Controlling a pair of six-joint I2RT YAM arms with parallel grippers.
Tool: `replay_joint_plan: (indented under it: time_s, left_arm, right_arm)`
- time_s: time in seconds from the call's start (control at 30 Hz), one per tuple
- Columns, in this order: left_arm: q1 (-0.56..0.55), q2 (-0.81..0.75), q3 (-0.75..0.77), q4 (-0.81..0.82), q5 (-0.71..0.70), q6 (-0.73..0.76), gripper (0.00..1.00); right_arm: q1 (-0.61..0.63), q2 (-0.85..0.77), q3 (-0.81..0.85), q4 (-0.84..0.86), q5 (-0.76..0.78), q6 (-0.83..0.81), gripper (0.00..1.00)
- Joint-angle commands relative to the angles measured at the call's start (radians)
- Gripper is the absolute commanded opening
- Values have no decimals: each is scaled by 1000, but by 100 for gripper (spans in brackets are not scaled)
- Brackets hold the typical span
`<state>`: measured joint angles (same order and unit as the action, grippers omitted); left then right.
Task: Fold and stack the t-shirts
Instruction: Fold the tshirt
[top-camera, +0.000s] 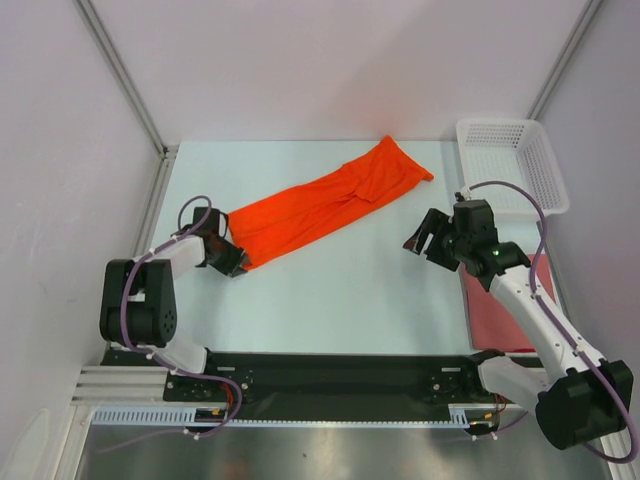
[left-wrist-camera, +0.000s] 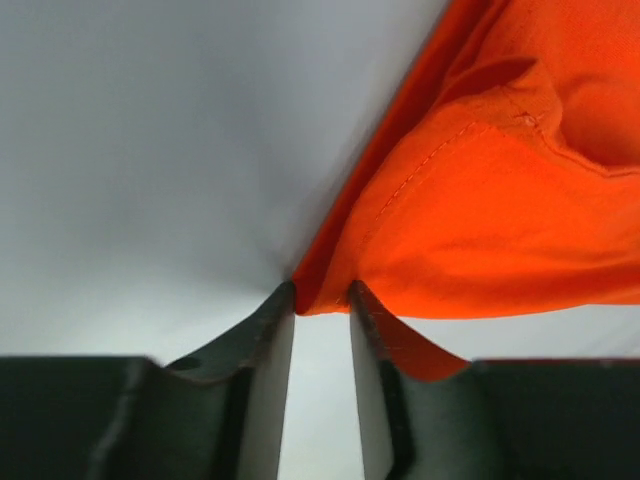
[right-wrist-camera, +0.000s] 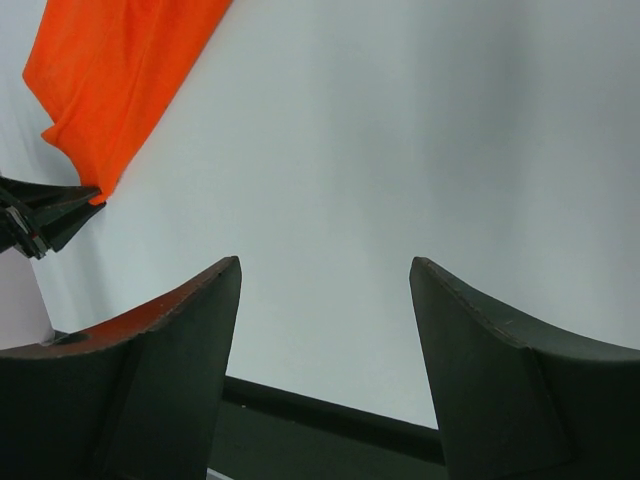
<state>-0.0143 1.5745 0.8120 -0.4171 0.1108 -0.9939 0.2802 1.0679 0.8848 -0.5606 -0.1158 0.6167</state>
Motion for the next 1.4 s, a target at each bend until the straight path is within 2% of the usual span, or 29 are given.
replay_joint_plan:
  time_s: [0.0, 0.13, 0.23, 0.37, 0.4, 0.47, 0.5, 0.67, 0.87, 1.07, 1.23, 1.37]
  left_arm:
    - [5, 28, -40, 43, -2, -9, 29]
    - [1, 6, -83, 55, 38, 6, 6]
    - [-39, -73, -140, 54, 47, 11, 0]
    - [-177, -181, -232, 38, 67, -6, 0]
    - [-258, -200, -244, 22, 66, -14, 0]
    - [-346, -258, -284, 14, 66, -54, 1]
    - [-436, -275, -298, 14, 64, -72, 1]
    - [-640, -314, -306, 14, 81, -150, 2]
    - [-777, -226, -145, 12, 92, -10, 4]
    - [-894, 8, 24, -20, 171, 118, 4]
    - [-917, 3, 9, -28, 172, 133, 4]
    - [-918, -16, -40, -28, 194, 147, 5]
  right_arm:
    - [-15, -36, -9, 2, -25, -8, 74]
    - [-16, -28, -23, 22, -45, 1, 74]
    - [-16, 0, -36, 51, -87, 18, 74]
    - [-16, 50, -63, 90, -139, 47, 74]
    - [-18, 67, -73, 109, -143, 58, 74]
    - [-19, 86, -81, 145, -151, 60, 74]
    - [-24, 114, -83, 152, -153, 57, 74]
    - [-64, 248, -35, 221, -140, 35, 74]
    - [-128, 484, 126, 300, -117, 6, 74]
    - [-139, 746, 357, 338, -65, -25, 73]
    - [-142, 920, 575, 367, 25, -43, 73]
    - [-153, 1073, 732, 376, 36, -31, 71]
